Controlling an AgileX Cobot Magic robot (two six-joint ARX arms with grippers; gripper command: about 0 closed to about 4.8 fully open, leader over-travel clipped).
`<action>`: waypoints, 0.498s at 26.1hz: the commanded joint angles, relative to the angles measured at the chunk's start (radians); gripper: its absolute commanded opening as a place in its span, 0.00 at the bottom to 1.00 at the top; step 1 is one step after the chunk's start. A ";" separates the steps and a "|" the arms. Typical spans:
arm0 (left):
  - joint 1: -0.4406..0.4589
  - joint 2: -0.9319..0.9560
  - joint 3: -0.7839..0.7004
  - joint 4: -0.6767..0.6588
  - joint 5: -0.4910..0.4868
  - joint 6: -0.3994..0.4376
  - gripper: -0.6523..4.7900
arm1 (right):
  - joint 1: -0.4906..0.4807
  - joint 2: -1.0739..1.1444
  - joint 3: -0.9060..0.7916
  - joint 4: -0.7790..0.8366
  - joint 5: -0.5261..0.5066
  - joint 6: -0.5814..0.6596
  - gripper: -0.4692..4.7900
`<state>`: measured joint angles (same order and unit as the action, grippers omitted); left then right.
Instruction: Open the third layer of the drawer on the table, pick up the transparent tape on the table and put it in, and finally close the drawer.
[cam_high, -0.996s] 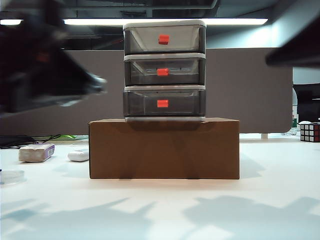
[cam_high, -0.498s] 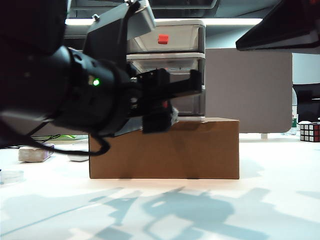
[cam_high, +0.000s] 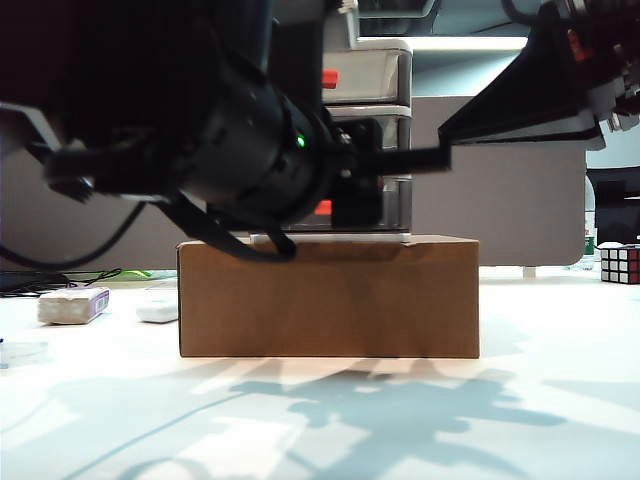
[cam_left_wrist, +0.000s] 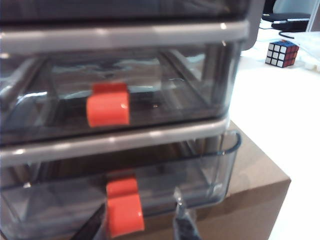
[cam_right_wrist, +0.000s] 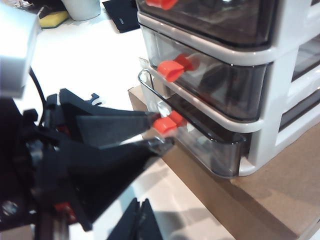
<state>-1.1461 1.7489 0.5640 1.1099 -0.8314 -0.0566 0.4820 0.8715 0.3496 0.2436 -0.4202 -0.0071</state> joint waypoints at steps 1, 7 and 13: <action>0.000 0.027 0.020 0.006 -0.040 0.004 0.41 | 0.001 -0.002 0.005 0.027 -0.005 -0.002 0.08; 0.002 0.029 0.023 0.014 -0.074 -0.004 0.40 | 0.001 -0.002 0.005 0.026 -0.005 -0.002 0.08; 0.015 0.029 0.032 0.013 -0.063 -0.004 0.39 | 0.001 -0.002 0.005 0.026 -0.005 -0.002 0.08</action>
<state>-1.1347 1.7798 0.5873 1.1110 -0.8989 -0.0601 0.4824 0.8719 0.3496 0.2497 -0.4210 -0.0078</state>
